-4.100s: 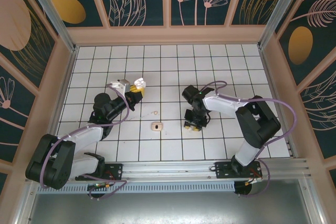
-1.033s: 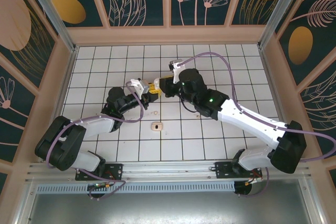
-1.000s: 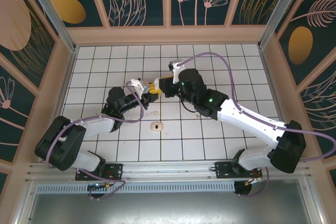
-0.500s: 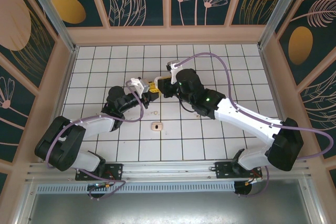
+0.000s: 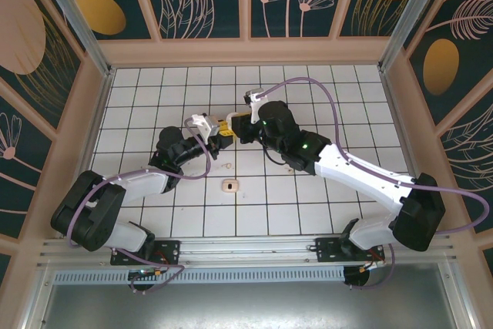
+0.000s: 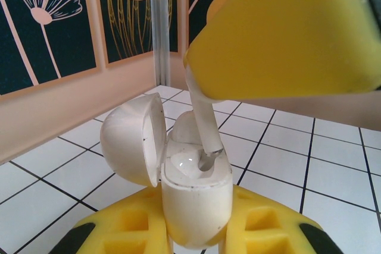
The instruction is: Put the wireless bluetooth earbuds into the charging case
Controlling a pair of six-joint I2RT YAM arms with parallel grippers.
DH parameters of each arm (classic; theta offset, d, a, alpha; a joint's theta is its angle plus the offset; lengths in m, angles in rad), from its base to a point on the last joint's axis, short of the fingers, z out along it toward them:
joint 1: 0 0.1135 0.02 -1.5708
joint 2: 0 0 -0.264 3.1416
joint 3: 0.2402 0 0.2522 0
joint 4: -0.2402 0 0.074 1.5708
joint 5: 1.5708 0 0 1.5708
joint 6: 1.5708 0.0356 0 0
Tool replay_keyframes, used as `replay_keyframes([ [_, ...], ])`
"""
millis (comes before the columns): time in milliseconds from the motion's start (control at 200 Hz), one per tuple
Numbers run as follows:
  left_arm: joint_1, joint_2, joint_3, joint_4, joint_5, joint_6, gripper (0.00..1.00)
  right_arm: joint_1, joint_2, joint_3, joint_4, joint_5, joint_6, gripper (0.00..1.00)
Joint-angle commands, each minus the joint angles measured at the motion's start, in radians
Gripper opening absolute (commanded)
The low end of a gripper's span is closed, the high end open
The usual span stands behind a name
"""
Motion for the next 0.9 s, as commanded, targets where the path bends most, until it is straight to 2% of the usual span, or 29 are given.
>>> replay_keyframes([
  [0, -0.005, -0.03, 0.031, 0.042, -0.011, -0.015, 0.09, 0.009, 0.0, -0.005, -0.013, 0.008, -0.023, 0.19],
  [631, -0.005, -0.032, 0.044, 0.046, -0.02, -0.03, 0.09, 0.042, 0.04, 0.029, -0.054, 0.005, -0.078, 0.2],
  [896, -0.005, -0.034, 0.044, 0.043, -0.024, -0.028, 0.09, 0.051, 0.065, 0.053, -0.067, 0.0, -0.091, 0.24],
])
